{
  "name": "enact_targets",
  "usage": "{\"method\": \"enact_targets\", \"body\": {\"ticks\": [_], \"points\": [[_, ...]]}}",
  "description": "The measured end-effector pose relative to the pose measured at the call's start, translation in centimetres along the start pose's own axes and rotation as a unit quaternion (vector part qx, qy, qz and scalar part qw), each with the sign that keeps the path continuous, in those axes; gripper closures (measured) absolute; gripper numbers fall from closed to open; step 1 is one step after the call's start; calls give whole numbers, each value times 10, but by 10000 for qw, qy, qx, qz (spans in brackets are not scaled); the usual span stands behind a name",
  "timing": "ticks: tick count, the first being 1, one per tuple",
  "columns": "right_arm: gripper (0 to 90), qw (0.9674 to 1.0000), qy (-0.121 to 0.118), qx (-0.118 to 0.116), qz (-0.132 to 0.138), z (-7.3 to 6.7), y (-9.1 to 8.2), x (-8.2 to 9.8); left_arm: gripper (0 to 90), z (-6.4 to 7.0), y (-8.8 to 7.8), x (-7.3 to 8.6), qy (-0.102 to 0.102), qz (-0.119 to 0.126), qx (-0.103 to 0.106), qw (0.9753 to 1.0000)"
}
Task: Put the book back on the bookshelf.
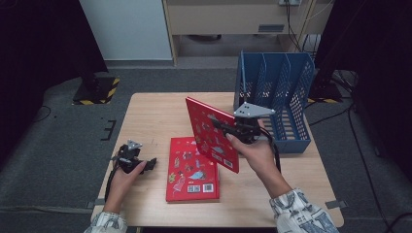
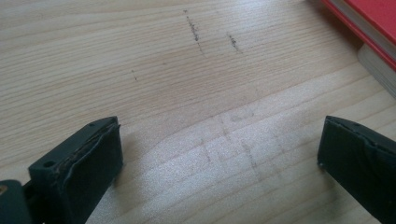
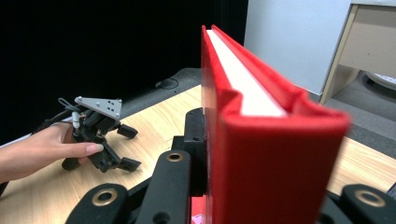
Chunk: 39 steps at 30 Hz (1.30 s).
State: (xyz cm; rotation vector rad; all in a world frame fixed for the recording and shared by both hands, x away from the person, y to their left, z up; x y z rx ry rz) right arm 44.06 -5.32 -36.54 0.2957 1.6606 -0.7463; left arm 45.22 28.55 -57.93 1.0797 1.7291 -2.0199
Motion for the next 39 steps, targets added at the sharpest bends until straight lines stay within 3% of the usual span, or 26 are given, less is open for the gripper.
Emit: {"method": "enact_targets", "body": {"ticks": [23, 39], "points": [[793, 9999, 12, 51, 157, 0, -45, 10, 0, 0, 1, 1, -19, 94, -21, 10000], [793, 9996, 83, 187, 180, 10, -73, 25, 0, 0, 1, 0, -24, 94, -27, 9999]]}}
Point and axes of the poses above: each handheld gripper's, and its own axes: y roughly forward along the jaws, x roughly out of its underside, z roughly to its right, the point moved 6 cm from there along y, roughly forward along the jaws, and after that the axes turned 1 degree about -y, right-handed, at the moved point
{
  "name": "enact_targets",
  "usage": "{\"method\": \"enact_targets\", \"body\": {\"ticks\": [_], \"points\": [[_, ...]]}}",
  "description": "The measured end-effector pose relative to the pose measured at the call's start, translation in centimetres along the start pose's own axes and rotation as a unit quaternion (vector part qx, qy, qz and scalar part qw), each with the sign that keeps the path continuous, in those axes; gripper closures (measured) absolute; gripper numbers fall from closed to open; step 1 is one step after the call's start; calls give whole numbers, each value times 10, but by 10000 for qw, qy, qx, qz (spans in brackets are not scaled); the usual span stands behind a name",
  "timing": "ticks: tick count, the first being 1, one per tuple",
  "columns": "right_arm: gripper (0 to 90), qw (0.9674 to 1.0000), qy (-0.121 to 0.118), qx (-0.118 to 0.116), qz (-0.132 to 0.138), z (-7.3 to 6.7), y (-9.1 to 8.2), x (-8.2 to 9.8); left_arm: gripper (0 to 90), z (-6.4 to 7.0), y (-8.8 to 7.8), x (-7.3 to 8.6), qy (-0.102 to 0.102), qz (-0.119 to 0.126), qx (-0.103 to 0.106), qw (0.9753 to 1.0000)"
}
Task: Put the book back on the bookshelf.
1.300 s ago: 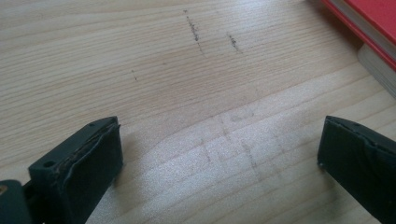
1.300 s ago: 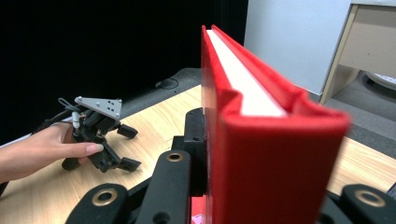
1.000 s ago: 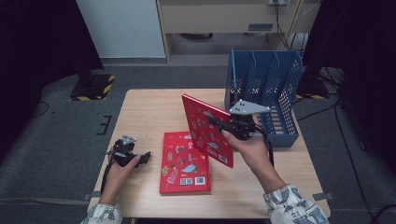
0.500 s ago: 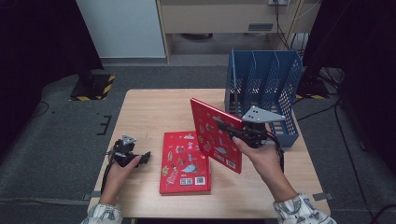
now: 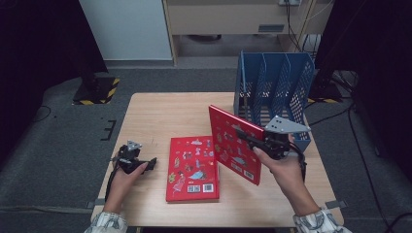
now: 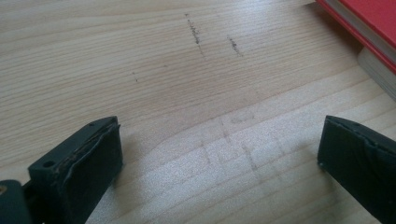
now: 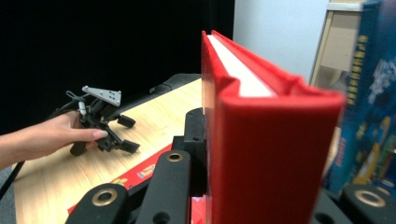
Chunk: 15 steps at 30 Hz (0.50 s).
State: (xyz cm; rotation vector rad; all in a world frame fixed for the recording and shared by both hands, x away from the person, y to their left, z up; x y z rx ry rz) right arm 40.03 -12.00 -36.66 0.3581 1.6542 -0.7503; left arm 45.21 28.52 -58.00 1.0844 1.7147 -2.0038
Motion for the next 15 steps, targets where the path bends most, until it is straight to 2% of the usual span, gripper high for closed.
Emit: {"method": "enact_targets", "body": {"ticks": [3, 15], "points": [[793, 10000, 73, 29, 31, 5, -12, 4, 0, 0, 0, 0, -1, 0, -3, 10000], [792, 9992, 327, 191, 123, 15, -42, 3, 0, 0, 0, 0, -2, 0, -3, 10000]]}}
Point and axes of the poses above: each handheld gripper's, and its own axes: y roughly forward along the jaws, x roughly out of its underside, z roughly to its right, the point moved 6 cm from there along y, roughly forward along the jaws, and after that the axes turned 1 degree about -y, right-handed, at the moved point
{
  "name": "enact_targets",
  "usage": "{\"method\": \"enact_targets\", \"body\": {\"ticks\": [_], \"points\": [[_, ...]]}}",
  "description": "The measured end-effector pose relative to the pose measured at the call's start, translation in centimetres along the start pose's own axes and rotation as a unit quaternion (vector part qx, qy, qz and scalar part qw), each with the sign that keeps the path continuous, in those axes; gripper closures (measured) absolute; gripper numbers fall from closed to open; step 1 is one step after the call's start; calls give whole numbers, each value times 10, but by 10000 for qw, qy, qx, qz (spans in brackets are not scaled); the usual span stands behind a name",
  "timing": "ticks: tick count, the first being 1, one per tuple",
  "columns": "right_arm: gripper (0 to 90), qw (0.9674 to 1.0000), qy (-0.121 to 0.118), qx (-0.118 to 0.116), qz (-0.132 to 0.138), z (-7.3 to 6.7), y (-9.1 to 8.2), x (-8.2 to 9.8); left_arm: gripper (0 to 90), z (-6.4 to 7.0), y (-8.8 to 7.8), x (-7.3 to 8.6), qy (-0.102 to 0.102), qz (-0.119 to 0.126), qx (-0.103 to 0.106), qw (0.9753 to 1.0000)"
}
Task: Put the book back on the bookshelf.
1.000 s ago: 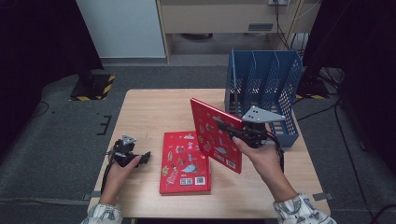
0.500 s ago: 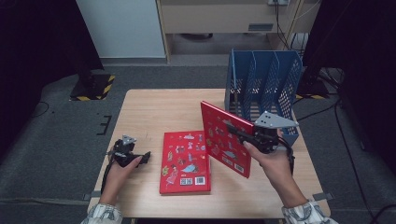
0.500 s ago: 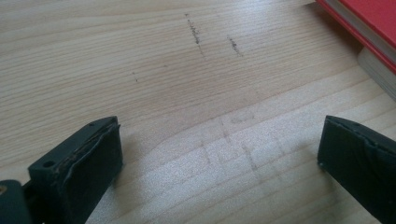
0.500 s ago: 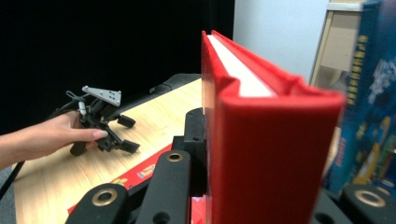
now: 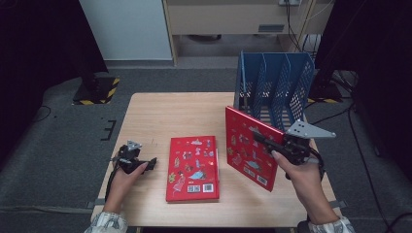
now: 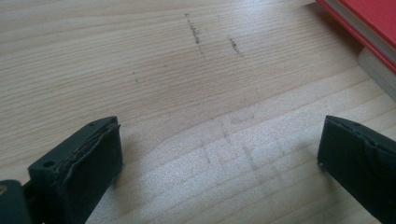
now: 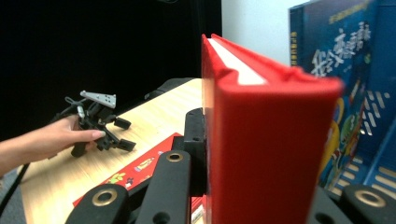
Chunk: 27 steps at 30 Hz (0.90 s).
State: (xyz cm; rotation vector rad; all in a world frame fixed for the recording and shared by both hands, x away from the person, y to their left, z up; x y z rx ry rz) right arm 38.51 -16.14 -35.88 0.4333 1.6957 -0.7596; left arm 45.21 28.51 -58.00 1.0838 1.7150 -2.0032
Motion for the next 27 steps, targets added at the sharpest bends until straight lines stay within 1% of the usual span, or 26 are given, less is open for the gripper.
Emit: {"method": "enact_targets", "body": {"ticks": [2, 4, 5, 8, 9, 10, 11, 12, 14, 15, 16, 18, 21, 22, 23, 25, 27], "points": [[793, 10000, 47, 31, 25, 1, -5, -2, 0, 0, 0, 0, -1, 1, 1, 10000], [793, 10000, 20, 64, 53, 2, -10, -6, 0, 0, 0, 0, 0, 0, 0, 10000], [792, 9999, -24, 129, 74, 3, -14, -10, 0, 0, 0, 0, 0, -1, 0, 10000], [792, 9998, -20, 195, 96, 5, -18, -15, 0, 0, 0, 0, 0, 1, 1, 10000], [792, 9996, 66, 256, 129, 8, -22, -20, 0, 0, 0, 0, 0, 0, 0, 10000], [792, 9996, 66, 256, 129, 8, -22, -20, 0, 0, 0, 0, 0, 0, -1, 10000], [792, 9994, 145, 260, 193, 11, -27, -25, 0, 0, 0, 0, 0, -1, -1, 10000], [792, 9994, 145, 260, 193, 11, -27, -25, 0, 0, 0, 0, -1, 1, -1, 10000], [793, 9991, 177, 300, 262, 14, -33, -32, 0, 0, 0, 0, 1, -1, -1, 10000], [793, 9991, 177, 300, 262, 14, -33, -32, 0, 0, 0, 0, 0, 0, -1, 10000], [792, 9988, 165, 352, 282, 16, -37, -37, 0, 0, 0, 0, -1, -1, -2, 10000], [792, 9987, 169, 376, 291, 17, -38, -40, 0, 0, 0, 0, -4, 0, -5, 10000], [792, 9983, 175, 474, 306, 21, -41, -47, 0, 0, 0, 0, -7, -1, -7, 10000], [792, 9979, 149, 541, 314, 24, -42, -51, 0, 0, 0, 0, -8, -1, -8, 10000], [792, 9979, 149, 541, 314, 24, -42, -51, 0, 0, 0, 0, -7, -2, -8, 10000], [792, 9975, 158, 596, 334, 29, -42, -58, 0, 0, 0, 0, -10, 0, -10, 10000], [792, 9973, 174, 621, 347, 31, -42, -60, 0, 0, 0, 0, -12, -1, -10, 10000]]}}
Point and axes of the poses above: each handheld gripper's, and its own axes: y roughly forward along the jaws, x roughly out of its underside, z roughly to its right, the point moved 6 cm from there along y, roughly forward along the jaws, and after that the axes turned 1 degree about -y, right-handed, at the moved point
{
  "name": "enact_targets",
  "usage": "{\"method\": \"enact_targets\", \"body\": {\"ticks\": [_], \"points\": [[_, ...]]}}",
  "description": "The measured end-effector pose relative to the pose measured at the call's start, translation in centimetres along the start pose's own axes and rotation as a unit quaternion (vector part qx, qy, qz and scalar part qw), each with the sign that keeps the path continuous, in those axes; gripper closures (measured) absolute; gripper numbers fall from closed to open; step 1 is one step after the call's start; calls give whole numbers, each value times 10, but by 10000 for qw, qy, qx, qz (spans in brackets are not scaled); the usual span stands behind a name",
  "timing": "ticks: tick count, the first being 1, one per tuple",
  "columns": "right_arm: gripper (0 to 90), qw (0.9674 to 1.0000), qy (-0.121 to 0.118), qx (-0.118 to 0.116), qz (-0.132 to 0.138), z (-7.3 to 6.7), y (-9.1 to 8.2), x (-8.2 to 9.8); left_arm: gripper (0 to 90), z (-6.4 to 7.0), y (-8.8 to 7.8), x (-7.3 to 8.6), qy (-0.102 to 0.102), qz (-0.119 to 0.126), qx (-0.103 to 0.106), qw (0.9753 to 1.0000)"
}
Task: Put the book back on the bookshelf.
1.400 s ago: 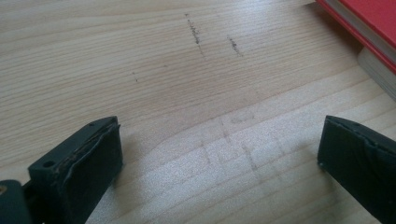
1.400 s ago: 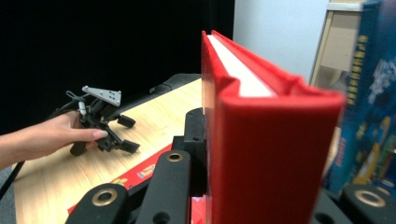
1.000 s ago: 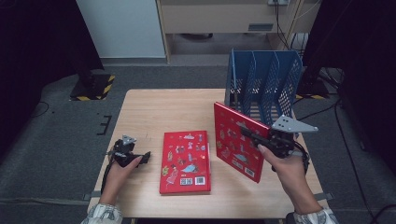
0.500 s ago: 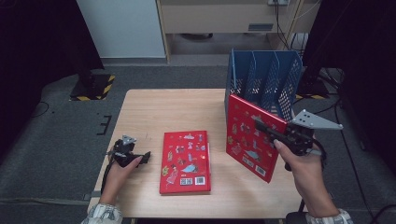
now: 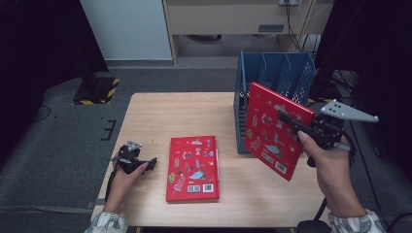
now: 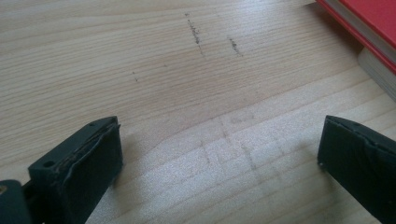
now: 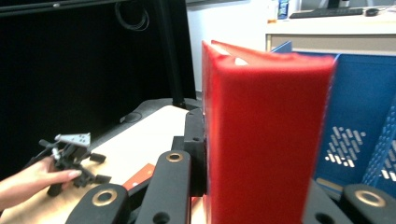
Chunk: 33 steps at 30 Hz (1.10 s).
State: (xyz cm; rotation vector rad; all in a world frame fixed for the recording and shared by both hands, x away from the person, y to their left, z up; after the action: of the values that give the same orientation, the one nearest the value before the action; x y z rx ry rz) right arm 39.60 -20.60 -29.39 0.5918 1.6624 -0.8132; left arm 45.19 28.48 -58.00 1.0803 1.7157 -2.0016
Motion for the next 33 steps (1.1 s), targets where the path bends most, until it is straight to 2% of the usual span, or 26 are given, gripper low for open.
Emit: {"method": "enact_targets", "body": {"ticks": [5, 9, 14, 18, 33], "points": [[792, 9997, -132, 225, -5, 11, 5, -11, 0, 0, 0, 0, 0, -1, 0, 10000], [792, 9987, -137, 491, -42, 24, 10, -15, 0, 0, 0, 0, 0, 0, 0, 10000], [792, 9980, -126, 622, -48, 33, 13, -20, 0, 0, 0, 0, -2, 0, -2, 10000], [792, 9959, -201, 868, -131, 44, 22, -26, 0, 0, 0, 0, -2, -1, -4, 10000], [792, 9901, -151, 1355, -328, 79, 48, -24, 0, 0, 0, 0, 0, -1, -3, 10000]]}}
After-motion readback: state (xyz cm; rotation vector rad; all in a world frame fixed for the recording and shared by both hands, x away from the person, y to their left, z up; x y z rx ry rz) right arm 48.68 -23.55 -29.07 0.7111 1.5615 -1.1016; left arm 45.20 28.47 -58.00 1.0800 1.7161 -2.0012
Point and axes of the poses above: each handheld gripper's, and its own axes: y roughly forward along the jaws, x roughly out of its underside, z roughly to its right, the point moved 6 cm from there along y, roughly forward along the jaws, and after that the axes turned 1 degree about -y, right-handed, at the moved point
